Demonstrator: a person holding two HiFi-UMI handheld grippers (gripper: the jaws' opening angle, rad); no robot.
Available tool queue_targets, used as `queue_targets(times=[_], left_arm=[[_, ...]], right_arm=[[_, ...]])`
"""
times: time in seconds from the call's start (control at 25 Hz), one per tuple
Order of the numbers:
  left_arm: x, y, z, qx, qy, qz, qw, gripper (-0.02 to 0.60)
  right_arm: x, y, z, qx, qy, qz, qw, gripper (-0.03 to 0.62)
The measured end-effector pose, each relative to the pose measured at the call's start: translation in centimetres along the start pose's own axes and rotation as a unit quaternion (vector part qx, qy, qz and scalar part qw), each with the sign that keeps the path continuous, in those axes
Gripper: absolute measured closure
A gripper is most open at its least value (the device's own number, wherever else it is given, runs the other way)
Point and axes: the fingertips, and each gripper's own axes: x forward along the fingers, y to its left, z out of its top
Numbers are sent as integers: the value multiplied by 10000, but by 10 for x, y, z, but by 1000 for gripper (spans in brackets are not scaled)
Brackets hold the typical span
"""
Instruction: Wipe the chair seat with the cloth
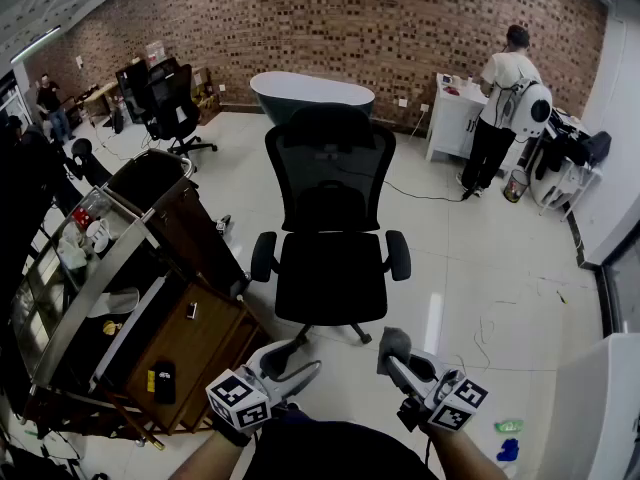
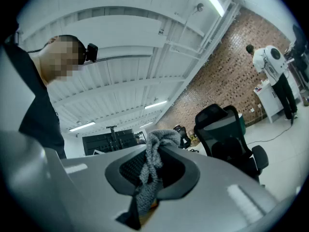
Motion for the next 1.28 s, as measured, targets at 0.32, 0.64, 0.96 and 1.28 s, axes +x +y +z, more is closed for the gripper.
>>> queue_targets(times=[0.32, 0.64, 0.96, 1.28], left_arm=[[22, 33, 6, -39, 64, 240, 9997, 302], [60, 110, 15, -164, 11, 160, 9997, 302], [105, 234, 56, -264, 173, -140, 9994, 302], [140, 354, 95, -275, 559, -451, 9970, 296]], right_arm=[[21, -33, 1, 23, 192, 107, 9998, 546], [87, -85, -4, 132, 425, 98, 9990, 546], [214, -159, 16, 244, 447, -131, 9986, 546], [349, -227, 39, 220, 516, -271, 9981, 546]])
